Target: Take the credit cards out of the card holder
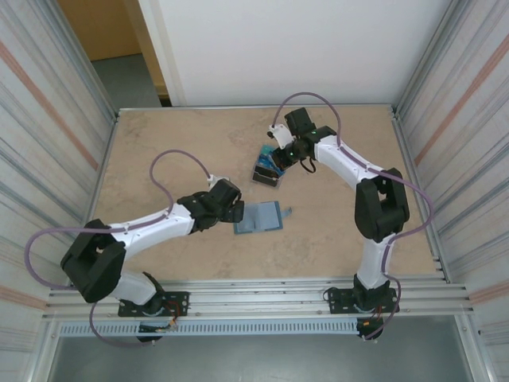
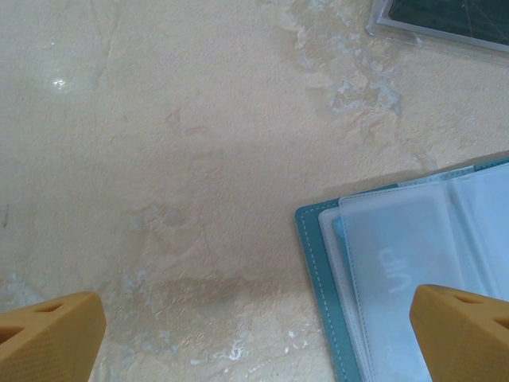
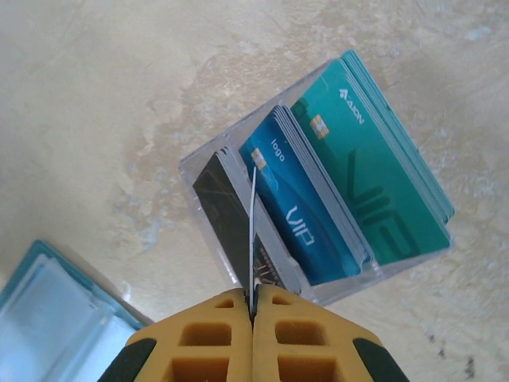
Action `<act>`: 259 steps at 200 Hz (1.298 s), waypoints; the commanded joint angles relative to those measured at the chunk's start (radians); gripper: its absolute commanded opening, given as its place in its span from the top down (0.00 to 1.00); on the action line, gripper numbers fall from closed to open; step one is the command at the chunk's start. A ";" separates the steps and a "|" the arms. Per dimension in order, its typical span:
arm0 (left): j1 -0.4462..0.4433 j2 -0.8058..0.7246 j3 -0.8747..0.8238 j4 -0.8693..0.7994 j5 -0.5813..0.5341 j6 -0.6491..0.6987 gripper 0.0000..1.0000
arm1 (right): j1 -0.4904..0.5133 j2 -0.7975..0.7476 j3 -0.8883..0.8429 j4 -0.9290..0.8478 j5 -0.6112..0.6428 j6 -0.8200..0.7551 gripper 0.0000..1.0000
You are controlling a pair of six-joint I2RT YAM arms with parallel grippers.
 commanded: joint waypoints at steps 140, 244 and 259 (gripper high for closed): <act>0.022 -0.053 0.010 -0.083 -0.083 -0.024 0.01 | -0.006 0.158 0.249 -0.122 -0.015 -0.319 1.00; 0.025 -0.067 0.012 -0.102 -0.099 -0.019 0.01 | -0.007 0.233 0.277 -0.167 0.043 -0.391 1.00; 0.025 -0.070 0.011 -0.101 -0.101 -0.019 0.01 | -0.007 0.245 0.321 -0.183 0.047 -0.399 1.00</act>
